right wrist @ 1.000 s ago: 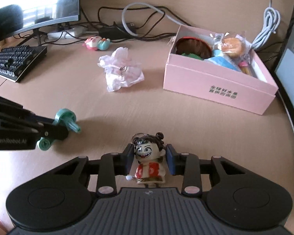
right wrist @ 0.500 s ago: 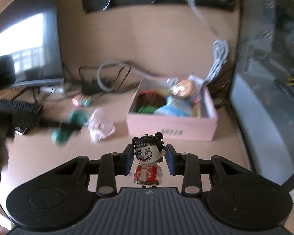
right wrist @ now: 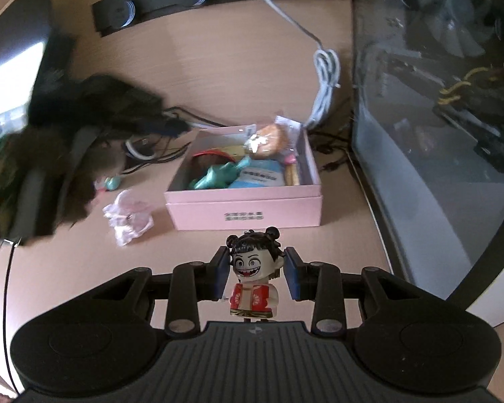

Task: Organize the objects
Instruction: 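Carry the teal clip and figurine into the pink box and open both tools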

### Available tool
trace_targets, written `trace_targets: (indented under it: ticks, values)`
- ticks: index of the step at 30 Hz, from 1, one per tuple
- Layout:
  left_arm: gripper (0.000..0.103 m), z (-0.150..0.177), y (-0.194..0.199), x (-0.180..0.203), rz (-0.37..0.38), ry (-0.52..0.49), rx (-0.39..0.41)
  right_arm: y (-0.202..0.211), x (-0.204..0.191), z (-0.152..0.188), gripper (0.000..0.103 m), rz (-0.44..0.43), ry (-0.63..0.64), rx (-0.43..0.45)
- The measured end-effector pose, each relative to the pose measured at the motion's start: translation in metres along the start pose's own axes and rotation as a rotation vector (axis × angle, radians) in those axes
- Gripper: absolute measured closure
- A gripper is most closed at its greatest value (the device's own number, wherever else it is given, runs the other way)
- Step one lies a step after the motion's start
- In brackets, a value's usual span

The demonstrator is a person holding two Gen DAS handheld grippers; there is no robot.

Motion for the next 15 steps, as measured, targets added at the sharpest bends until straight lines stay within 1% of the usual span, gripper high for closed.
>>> trace_targets:
  ticks: [3, 6, 8, 10, 12, 13, 15]
  values:
    - [0.086, 0.024, 0.023, -0.024, 0.013, 0.053, -0.038, -0.011, 0.015, -0.021, 0.069, -0.035, -0.038, 0.008]
    - [0.086, 0.059, 0.045, -0.043, 0.006, 0.077, -0.101, -0.026, 0.019, -0.062, 0.069, -0.084, -0.047, 0.054]
    - [0.086, 0.080, 0.059, -0.053, 0.009, 0.076, -0.125, -0.042, 0.008, -0.097, 0.069, -0.095, 0.009, 0.112]
    - [0.086, 0.096, 0.072, -0.067, -0.031, 0.084, -0.139, -0.064, -0.008, -0.128, 0.069, -0.083, 0.100, 0.162]
    - [0.086, 0.111, 0.080, -0.081, -0.046, 0.125, -0.162, -0.096, -0.026, -0.154, 0.069, -0.073, 0.211, 0.152]
    - [0.086, 0.117, 0.083, -0.088, -0.056, 0.136, -0.169, -0.112, -0.033, -0.164, 0.065, -0.062, 0.270, 0.151]
    - [0.086, 0.125, 0.093, -0.104, -0.118, 0.139, -0.164, -0.133, -0.038, -0.177, 0.046, -0.005, 0.306, 0.147]
Point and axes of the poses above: each gripper's, at about its wrist camera, not at the fingertips, and y roughly against the way its jaws point, x to its right, z to its underside, the point moved 4 cm from there along -y, roughly the way its jaws point, and after that the axes turned 8 degrees about -z, right-handed, at the moved point
